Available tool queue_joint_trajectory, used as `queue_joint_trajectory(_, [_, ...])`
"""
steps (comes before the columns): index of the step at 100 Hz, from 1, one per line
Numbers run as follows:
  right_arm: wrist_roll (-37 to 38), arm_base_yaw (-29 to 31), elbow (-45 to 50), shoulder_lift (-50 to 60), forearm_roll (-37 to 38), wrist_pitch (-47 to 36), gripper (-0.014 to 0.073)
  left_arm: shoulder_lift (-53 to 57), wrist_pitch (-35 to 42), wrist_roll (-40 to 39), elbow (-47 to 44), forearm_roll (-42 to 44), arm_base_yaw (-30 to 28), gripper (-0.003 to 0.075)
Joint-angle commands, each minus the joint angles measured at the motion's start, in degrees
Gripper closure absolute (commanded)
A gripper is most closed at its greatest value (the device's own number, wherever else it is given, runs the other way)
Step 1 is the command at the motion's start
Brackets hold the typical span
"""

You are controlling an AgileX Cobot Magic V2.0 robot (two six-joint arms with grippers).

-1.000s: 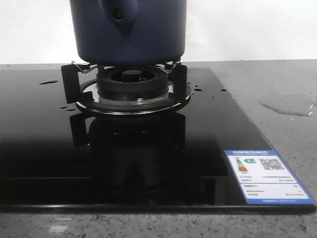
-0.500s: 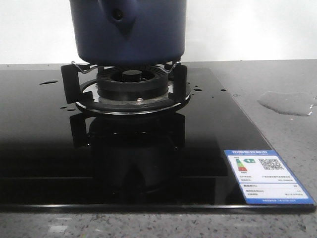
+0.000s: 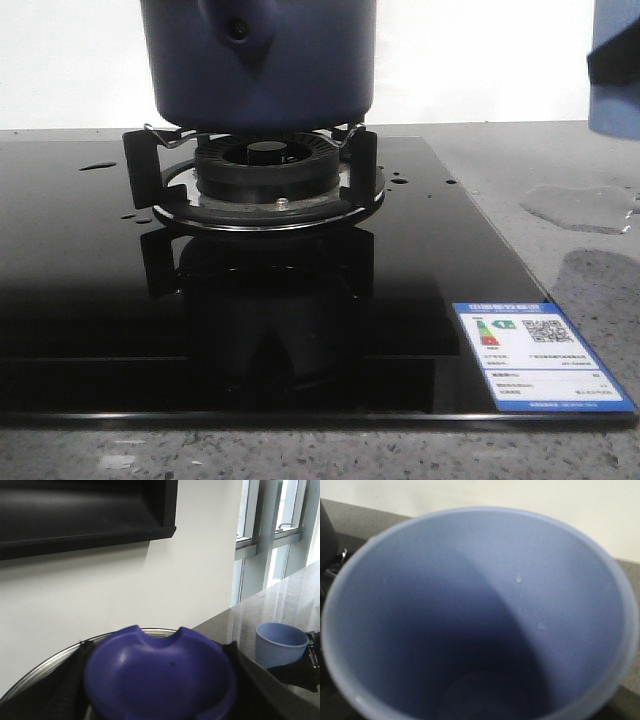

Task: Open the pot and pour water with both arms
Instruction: 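Lower the cup onto the counter and open the right gripper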

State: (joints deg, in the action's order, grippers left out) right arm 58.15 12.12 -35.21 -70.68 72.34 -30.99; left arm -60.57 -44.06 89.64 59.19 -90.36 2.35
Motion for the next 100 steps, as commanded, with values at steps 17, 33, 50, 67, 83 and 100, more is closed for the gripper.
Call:
queue_joint_trajectory(17, [0.3,1.04,-0.91,-3.91,-0.57,-4.24,0.0307,0.96,-0.35,0.04,1.91,-4.77,0.56,0.0438])
queue_joint_trajectory(33, [0.3,1.04,-0.73,-4.83,1.08,-4.13,0.0305,0.96,-0.48,0.04,1.91,-4.77,0.56,0.0438])
queue_joint_trajectory(50, [0.3,1.04,-0.73,-4.83,1.18,-4.34,0.0188,0.96,-0.48,0.04,1.91,-4.77,0.56,0.0438])
queue_joint_trajectory(67, [0.3,1.04,-0.73,-4.83,1.18,-4.64,-0.003,0.96,-0.48,0.04,1.91,-4.77,0.56,0.0438])
queue_joint_trajectory(83, [0.3,1.04,-0.73,-3.22,1.18,-4.64,-0.0052,0.96,-0.48,0.04,1.91,-4.77,0.56,0.0438])
queue_joint_trajectory(100, [0.3,1.04,-0.73,3.2,1.47,-3.7,-0.0052,0.96,-0.48,0.04,1.91,-4.77,0.56,0.0438])
